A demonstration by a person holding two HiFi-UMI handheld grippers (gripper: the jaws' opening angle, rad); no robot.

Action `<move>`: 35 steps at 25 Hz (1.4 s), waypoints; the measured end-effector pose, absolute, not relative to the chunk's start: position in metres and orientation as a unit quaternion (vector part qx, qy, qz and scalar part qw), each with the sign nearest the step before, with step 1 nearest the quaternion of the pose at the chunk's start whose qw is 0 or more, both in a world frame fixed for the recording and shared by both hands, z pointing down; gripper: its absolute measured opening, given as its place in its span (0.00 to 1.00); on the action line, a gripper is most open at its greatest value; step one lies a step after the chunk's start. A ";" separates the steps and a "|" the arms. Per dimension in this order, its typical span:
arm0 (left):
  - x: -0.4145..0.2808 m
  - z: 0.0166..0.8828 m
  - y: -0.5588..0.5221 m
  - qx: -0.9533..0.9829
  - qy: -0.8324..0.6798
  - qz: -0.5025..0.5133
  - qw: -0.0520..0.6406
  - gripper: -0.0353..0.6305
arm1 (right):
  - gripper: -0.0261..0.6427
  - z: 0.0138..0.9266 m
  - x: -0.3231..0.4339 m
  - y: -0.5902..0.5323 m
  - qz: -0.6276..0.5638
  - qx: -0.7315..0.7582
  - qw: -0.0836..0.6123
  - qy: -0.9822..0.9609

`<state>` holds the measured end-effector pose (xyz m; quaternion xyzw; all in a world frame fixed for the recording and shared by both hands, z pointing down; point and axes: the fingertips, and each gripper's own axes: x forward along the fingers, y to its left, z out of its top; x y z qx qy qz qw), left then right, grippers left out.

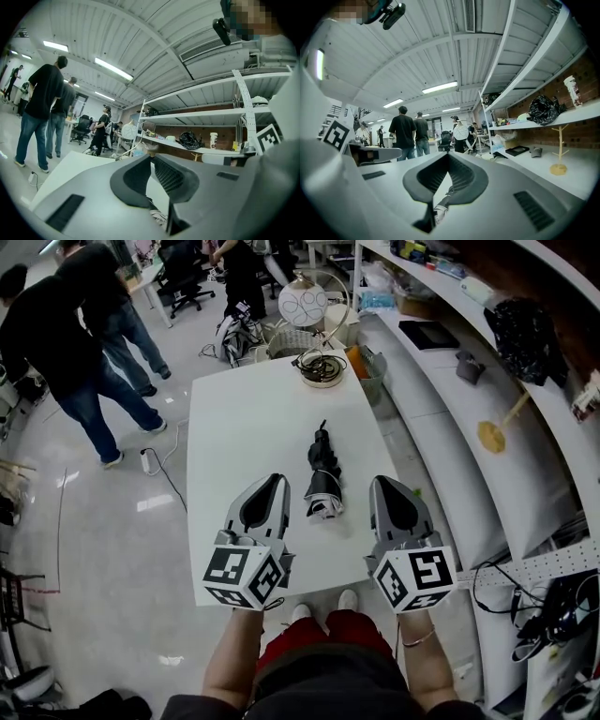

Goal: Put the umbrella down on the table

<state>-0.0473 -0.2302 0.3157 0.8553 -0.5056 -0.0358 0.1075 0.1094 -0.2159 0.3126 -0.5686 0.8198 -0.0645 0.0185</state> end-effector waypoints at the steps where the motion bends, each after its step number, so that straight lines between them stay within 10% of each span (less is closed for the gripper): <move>1: -0.049 0.313 -0.226 0.856 -0.505 -0.038 0.104 0.11 | 0.06 0.309 0.108 -0.213 -0.061 -0.568 0.022 0.820; 35: -0.097 0.313 -0.119 0.876 -0.475 -0.011 0.076 0.09 | 0.06 0.300 0.051 -0.102 -0.036 -0.591 0.027 0.806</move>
